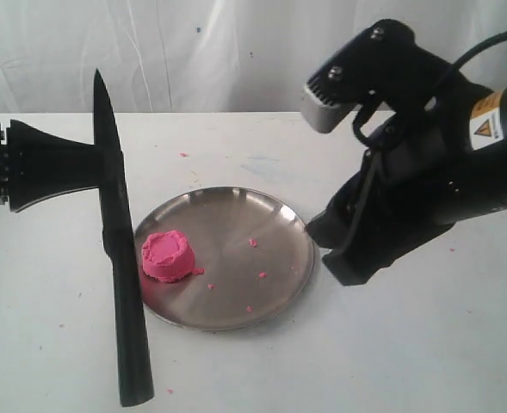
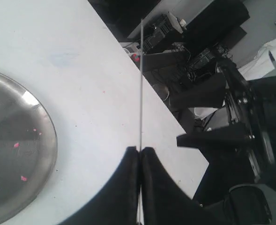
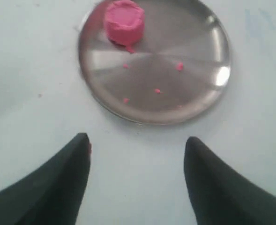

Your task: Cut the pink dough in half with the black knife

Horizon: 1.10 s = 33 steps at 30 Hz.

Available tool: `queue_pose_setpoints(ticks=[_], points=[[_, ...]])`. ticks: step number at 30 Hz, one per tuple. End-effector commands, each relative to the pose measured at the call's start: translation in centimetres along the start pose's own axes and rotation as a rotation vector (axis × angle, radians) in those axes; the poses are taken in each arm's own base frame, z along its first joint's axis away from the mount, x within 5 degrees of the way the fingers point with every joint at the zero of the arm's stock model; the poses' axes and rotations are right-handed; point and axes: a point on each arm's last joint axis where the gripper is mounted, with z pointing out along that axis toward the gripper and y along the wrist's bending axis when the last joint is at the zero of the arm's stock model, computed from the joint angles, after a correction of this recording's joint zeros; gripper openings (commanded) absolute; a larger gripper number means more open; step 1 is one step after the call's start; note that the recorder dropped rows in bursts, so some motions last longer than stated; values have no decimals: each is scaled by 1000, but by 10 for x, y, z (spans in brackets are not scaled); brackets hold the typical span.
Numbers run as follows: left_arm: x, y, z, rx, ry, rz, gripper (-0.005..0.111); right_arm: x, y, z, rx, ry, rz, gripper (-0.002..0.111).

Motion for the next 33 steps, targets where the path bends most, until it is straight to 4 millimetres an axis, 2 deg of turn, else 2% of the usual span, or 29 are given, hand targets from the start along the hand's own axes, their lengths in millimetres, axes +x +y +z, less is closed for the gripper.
queue_pose_setpoints(ticks=[1,6,11,15,20,33], points=[[-2,-4,-1,27,-8,-4,0,12,-21,3,49,27,35,56],[0,-7,-1,65,14,-23,0,19,-22,16,-60,-99,175,56],[-2,-13,-2,128,-5,-47,0,19,10,21,-492,-235,118,56],[-5,-19,-3,204,-36,-41,0,14,23,20,-713,-311,143,56],[-9,-27,-5,289,-83,-28,0,9,24,23,-772,-349,167,56],[-16,-20,-3,239,-149,-53,0,2,28,18,-862,-463,126,56]])
